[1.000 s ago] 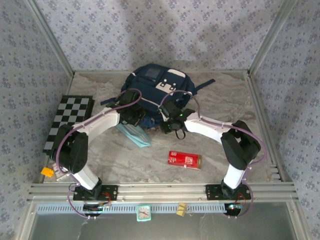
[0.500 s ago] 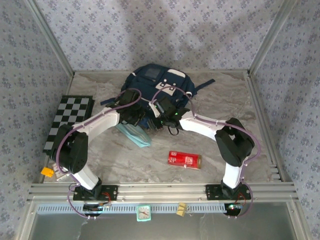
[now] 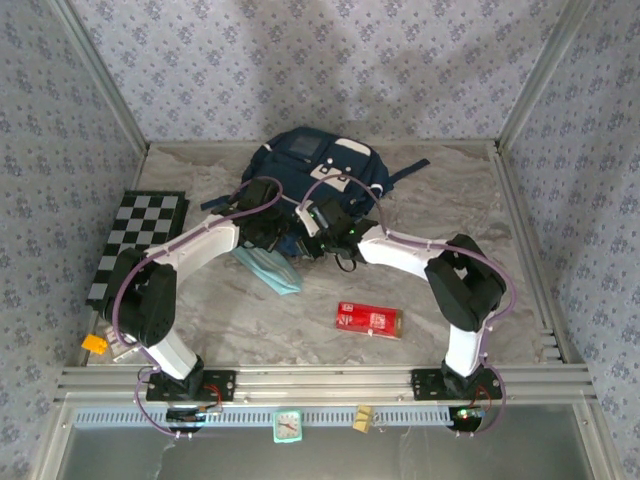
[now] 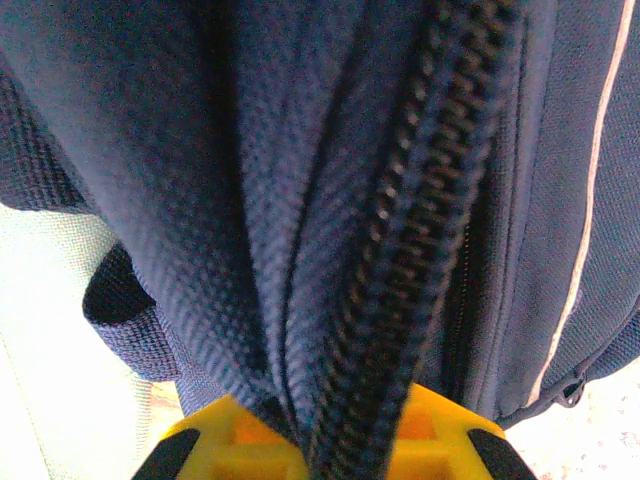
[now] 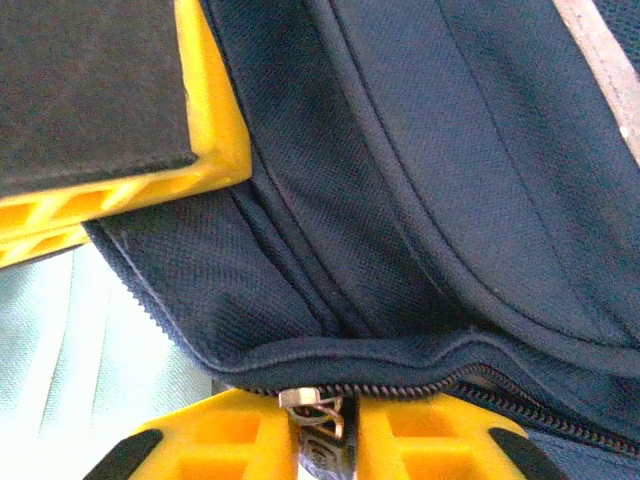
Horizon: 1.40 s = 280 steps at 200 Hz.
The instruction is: Pack books, pencil case, and school supplies into a backpack
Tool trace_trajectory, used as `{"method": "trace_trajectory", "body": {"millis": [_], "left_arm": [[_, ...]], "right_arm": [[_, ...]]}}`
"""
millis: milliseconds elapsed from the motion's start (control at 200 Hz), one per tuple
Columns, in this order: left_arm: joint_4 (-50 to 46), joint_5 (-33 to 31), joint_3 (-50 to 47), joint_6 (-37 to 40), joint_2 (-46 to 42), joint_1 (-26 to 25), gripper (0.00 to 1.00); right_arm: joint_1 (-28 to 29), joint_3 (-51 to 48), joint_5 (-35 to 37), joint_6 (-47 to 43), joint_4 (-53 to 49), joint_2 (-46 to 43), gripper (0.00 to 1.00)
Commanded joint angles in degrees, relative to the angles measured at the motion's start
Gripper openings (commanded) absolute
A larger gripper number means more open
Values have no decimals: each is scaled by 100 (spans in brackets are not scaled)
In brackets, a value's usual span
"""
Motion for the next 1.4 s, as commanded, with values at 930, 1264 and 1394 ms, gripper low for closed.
{"method": "trace_trajectory", "body": {"millis": [930,1264,1394], "left_arm": [[154,-66,408,105,-119,-105,0],[138,-73,473,121,-117,-130,0],[102,-82,464,193,-187,-107,0]], "right_arm": [[-63,-274,110,529,-914,-712,11],[-24,68,107,45,-850,-575,7],[-102,230,483,308,-1238,-512,0]]}}
